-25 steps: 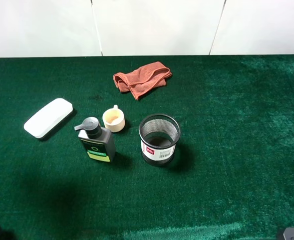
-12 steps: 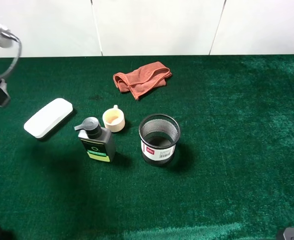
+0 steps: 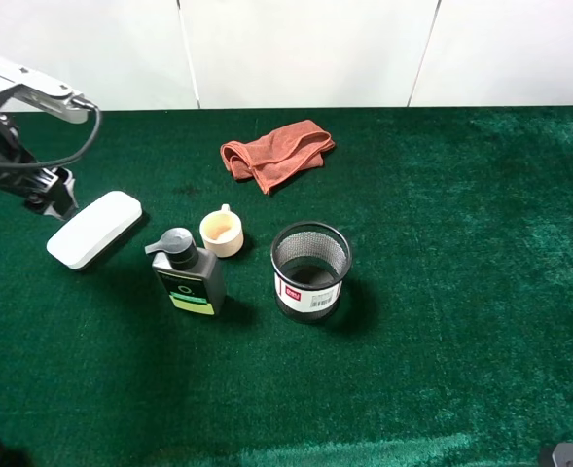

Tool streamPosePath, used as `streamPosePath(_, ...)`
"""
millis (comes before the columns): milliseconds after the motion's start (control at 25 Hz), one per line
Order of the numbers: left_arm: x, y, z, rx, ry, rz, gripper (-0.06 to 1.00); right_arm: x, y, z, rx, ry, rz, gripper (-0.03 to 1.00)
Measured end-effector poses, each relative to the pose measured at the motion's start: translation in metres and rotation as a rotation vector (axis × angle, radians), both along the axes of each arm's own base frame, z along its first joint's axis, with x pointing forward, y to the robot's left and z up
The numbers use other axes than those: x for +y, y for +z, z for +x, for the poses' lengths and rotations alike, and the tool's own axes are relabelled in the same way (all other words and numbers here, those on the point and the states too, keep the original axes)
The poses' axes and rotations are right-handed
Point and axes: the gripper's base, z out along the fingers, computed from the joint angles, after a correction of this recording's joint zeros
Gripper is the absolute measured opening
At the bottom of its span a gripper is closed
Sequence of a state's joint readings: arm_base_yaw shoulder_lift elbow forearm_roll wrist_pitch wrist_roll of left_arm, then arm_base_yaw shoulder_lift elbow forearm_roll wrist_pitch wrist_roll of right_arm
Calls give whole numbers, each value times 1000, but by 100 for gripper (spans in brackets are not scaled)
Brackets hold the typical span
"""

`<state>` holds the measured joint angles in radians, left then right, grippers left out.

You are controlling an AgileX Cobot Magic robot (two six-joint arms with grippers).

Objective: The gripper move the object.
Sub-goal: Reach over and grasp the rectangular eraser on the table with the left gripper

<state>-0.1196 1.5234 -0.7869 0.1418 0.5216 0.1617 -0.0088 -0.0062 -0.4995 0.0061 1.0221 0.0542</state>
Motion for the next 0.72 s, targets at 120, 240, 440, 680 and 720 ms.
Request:
streamPosePath(120, -3, -9, 3, 25, -3, -5, 99, 0, 0, 0, 0, 0, 0, 69)
streamPosePath(240, -6, -21, 5, 59, -12, -2, 99, 0, 0, 0, 0, 0, 0, 69)
streamPosePath(440, -12, -41, 11, 93, -34, 0, 99, 0, 0, 0, 0, 0, 0, 69)
streamPosePath(680, -16, -61, 16, 123, -46, 2, 99, 0, 0, 0, 0, 0, 0, 69)
streamPosePath(720, -16, -64, 17, 128, -46, 3, 99, 0, 0, 0, 0, 0, 0, 69)
